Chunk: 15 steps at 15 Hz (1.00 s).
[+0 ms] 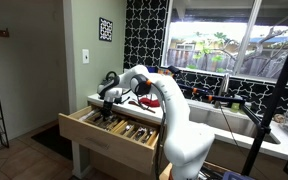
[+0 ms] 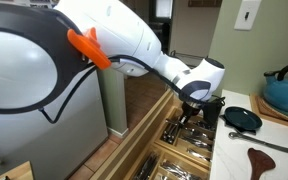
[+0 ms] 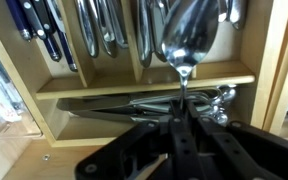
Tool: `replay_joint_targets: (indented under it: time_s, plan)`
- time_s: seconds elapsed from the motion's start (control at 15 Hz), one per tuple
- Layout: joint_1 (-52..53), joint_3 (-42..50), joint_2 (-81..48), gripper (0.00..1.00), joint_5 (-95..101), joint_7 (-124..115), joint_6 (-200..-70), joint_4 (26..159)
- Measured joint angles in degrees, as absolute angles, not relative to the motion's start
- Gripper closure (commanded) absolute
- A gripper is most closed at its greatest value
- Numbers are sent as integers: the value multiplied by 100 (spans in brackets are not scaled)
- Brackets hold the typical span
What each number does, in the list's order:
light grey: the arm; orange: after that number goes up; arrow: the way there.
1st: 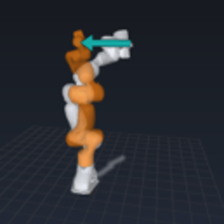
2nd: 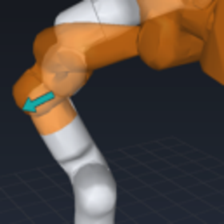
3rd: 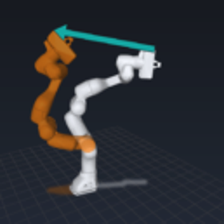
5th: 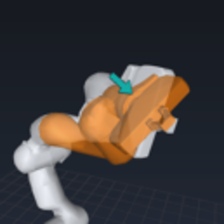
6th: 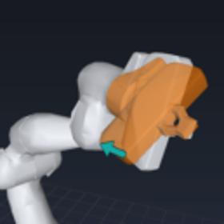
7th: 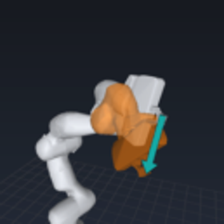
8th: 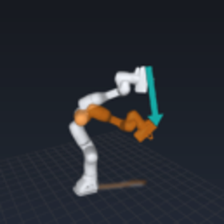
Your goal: Open the far left top drawer fully, pick up the silver spoon from the kitchen counter and put it in the top third cutlery slot from the left in the drawer
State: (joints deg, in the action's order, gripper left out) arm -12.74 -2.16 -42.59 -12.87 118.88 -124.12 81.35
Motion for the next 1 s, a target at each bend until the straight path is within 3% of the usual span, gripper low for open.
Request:
replay_joint_targets:
  time_s: [1.0]
  plan:
    - [-1351,-95,-4350,98,-791,11361,-12782,8084]
